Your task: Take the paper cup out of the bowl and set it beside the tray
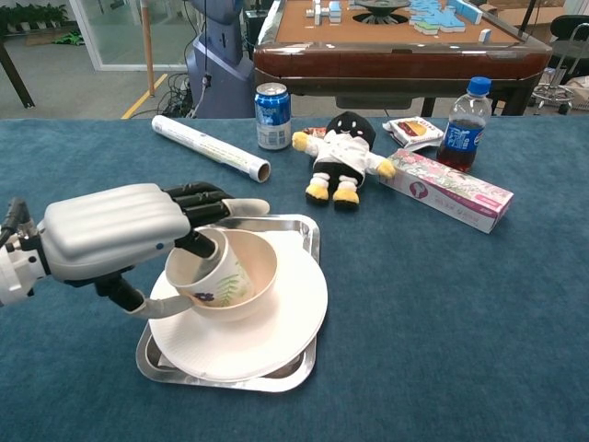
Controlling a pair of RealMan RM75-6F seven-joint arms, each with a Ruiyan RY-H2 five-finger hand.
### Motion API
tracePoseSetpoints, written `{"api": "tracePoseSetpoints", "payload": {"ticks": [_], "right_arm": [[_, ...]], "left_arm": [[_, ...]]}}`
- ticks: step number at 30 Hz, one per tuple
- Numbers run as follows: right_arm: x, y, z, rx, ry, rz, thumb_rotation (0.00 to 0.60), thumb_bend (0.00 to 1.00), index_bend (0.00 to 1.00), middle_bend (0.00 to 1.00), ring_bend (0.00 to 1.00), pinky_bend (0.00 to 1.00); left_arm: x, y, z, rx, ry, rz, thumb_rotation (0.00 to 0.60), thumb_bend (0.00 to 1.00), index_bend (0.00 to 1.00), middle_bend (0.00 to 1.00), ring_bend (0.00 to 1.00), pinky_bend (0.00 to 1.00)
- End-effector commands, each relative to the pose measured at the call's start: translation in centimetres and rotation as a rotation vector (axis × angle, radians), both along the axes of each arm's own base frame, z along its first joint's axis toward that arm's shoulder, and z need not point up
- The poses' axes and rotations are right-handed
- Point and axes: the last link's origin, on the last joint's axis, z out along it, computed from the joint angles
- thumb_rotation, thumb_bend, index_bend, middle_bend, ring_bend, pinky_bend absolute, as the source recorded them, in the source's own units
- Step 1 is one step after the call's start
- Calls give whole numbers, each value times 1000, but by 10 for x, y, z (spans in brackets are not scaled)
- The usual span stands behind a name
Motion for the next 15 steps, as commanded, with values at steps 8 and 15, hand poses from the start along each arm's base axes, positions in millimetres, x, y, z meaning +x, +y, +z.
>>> {"api": "tracePoseSetpoints", "payload": {"ticks": [8, 15], "right_arm": [[1, 0, 0, -2, 1, 3, 600, 223, 0, 0, 0, 0], [1, -1, -1, -1, 2, 3, 600, 224, 0, 0, 0, 0]], "left_arm": [[0, 0, 1, 8, -13, -4, 600, 319, 621, 0, 0, 0], [1, 0, 2, 13, -16, -3, 600, 319, 647, 0, 0, 0]]}}
